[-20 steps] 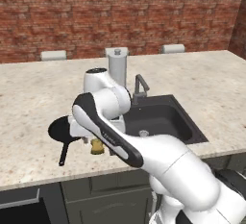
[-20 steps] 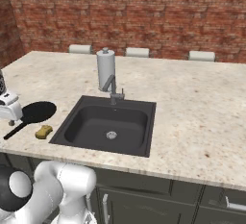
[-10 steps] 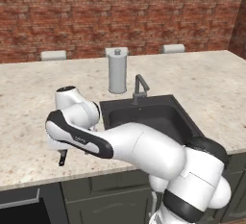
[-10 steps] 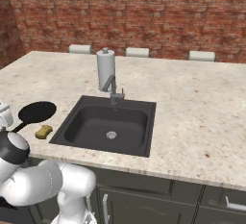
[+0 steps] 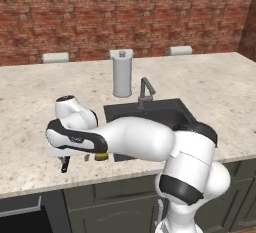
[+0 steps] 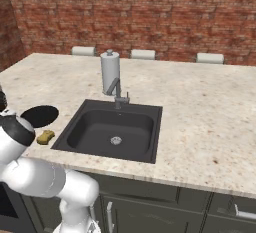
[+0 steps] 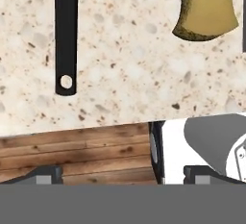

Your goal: Pick the pan and sponge and place them into the sink. Then turn on the water.

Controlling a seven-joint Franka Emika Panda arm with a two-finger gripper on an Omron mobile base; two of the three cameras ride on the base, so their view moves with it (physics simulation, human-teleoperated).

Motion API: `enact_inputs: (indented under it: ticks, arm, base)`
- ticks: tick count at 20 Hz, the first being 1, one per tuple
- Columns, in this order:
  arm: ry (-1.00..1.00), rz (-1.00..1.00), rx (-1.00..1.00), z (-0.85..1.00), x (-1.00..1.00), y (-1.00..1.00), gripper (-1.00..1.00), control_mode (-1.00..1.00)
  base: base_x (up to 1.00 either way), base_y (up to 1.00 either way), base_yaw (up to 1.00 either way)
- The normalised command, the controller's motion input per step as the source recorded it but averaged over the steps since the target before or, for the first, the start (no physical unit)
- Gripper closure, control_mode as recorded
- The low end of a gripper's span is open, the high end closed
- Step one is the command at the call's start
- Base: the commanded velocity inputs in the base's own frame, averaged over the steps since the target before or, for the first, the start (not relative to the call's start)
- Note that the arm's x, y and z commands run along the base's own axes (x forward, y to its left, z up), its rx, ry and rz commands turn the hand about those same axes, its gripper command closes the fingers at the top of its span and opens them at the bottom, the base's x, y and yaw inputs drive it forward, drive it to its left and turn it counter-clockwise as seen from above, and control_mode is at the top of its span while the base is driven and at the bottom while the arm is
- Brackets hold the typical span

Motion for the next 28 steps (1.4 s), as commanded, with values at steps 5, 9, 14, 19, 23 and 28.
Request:
enact_inputs:
  ticks: [5, 9, 14, 19, 23, 28]
  arm:
    - [0.00, 0.00, 0.00, -0.36, 0.46, 0.23, -1.00, -1.00]
    - [-0.01, 0.00, 0.00, -0.35, 0.43, 0.28, -1.00, -1.00]
    - [0.00, 0.00, 0.00, -0.24, 0.34, 0.15, -1.00, -1.00]
    - [0.00, 0.00, 0.00, -0.23, 0.40, 0.17, -1.00, -1.00]
    - [0.00, 0.00, 0.00, -0.17, 0.33, 0.27, -1.00, -1.00]
    - [-0.01, 0.00, 0.00, -0.05, 0.25, 0.17, -1.00, -1.00]
  base:
    - [0.00, 0.00, 0.00]
    - [0.00, 0.00, 0.00]
    - [0.00, 0.00, 0.00]
    - [0.00, 0.00, 0.00]
    - [0.00, 0.00, 0.00]
    - [0.00, 0.00, 0.00]
